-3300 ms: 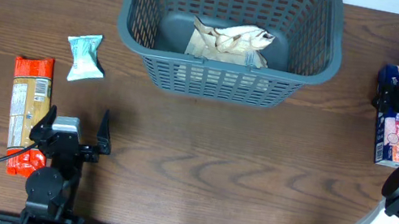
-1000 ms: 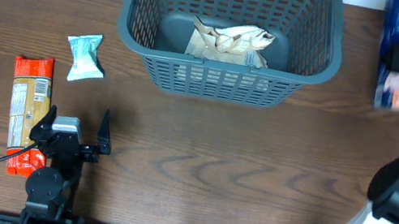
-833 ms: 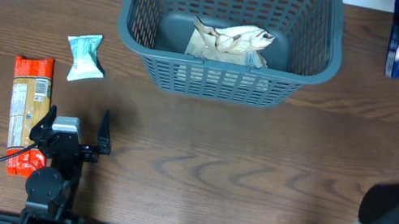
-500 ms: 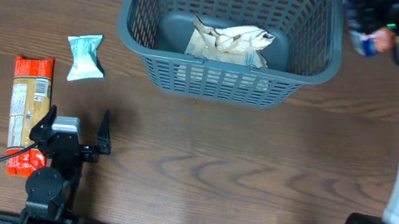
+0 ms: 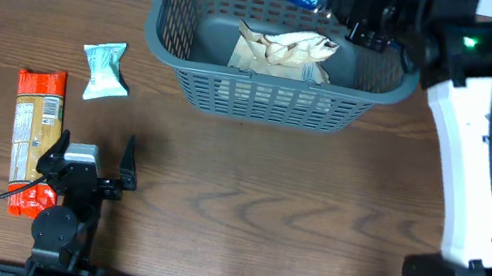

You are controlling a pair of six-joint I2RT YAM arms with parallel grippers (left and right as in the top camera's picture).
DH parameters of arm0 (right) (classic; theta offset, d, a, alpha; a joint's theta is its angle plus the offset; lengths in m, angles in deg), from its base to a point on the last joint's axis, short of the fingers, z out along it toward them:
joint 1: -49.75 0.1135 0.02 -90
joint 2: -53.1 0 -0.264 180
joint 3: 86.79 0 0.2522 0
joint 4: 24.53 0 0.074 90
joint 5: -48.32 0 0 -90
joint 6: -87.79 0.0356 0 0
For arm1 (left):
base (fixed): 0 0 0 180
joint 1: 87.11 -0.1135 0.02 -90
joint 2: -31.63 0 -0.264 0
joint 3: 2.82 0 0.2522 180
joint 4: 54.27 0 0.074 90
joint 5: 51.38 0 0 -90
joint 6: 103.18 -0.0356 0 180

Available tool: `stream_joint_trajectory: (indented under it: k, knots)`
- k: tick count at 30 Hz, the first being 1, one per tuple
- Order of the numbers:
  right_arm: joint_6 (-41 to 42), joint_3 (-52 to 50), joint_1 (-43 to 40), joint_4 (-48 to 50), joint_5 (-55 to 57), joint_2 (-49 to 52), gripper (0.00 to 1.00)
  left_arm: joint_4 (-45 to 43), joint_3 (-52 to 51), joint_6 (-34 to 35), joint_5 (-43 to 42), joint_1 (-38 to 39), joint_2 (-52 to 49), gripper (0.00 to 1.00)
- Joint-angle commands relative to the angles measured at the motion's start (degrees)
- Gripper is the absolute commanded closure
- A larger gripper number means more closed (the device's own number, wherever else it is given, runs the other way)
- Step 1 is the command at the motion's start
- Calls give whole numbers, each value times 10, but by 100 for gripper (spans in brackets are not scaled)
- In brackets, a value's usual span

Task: Pack container
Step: 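Lower the tissue bundle into the basket and open the right gripper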

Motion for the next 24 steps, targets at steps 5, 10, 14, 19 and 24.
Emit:
stream_joint_trajectory:
  k: [5, 10, 14, 19, 24]
  knots:
    - [-31, 7, 2, -13, 5, 84, 99, 21, -12, 3, 15, 1, 4, 1]
    - [-9, 7, 2, -13, 6, 139, 94, 21, -12, 3, 15, 1, 4, 1]
    - [16, 7, 2, 0, 5, 153, 54, 21, -12, 3, 15, 1, 4, 1]
    - [40, 7, 2, 32, 5, 147, 29, 21, -12, 3, 15, 1, 4, 2]
    - [58, 8, 2, 53, 4, 136, 25, 21, -12, 3, 15, 1, 4, 2]
